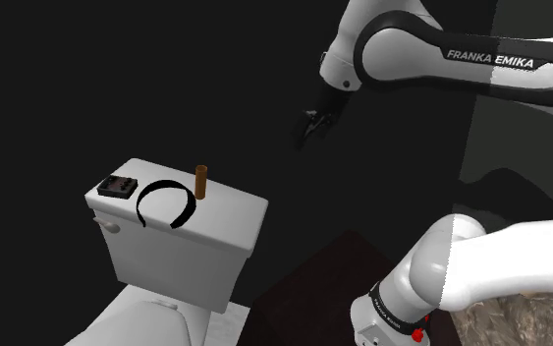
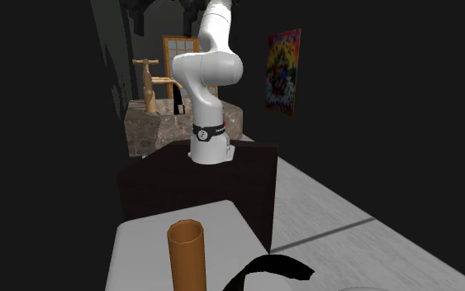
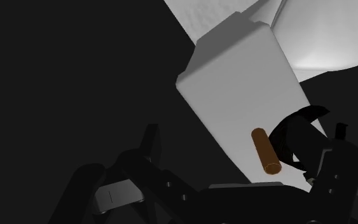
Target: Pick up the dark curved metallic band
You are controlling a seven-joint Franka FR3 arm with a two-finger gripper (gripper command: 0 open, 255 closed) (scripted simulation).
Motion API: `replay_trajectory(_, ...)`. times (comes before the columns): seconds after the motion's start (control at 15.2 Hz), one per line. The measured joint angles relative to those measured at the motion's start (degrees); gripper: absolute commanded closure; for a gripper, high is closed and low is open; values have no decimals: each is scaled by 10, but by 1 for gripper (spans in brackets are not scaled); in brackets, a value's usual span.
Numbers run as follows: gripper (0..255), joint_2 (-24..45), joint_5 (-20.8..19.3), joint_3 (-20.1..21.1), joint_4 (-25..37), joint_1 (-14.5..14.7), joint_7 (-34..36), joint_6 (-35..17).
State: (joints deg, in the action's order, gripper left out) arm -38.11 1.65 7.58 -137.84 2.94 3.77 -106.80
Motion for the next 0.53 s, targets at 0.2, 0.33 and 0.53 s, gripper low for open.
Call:
replay_trajectory(0.2, 0, 38, 10, 29, 0, 7, 32, -40)
replay_trajectory(0.33, 0, 63, 14, 47, -7, 11, 52, -74)
replay_trajectory(0.53, 0, 125, 12, 77, 6, 12, 87, -125)
